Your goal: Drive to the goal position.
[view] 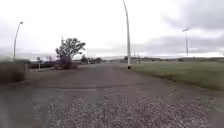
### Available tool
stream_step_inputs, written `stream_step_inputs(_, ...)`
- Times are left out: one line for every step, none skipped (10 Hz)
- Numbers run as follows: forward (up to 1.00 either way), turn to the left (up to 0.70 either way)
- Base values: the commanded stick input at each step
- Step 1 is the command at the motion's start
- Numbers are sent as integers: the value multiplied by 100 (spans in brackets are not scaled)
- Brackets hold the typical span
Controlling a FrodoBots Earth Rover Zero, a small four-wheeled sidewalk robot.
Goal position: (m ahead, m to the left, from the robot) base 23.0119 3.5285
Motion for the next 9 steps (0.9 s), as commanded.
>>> stream_step_inputs(100, 0)
stream_step_inputs(100, 0)
stream_step_inputs(100, 0)
stream_step_inputs(100, 0)
stream_step_inputs(100, 0)
stream_step_inputs(100, 0)
stream_step_inputs(100, 0)
stream_step_inputs(100, 0)
stream_step_inputs(100, 0)
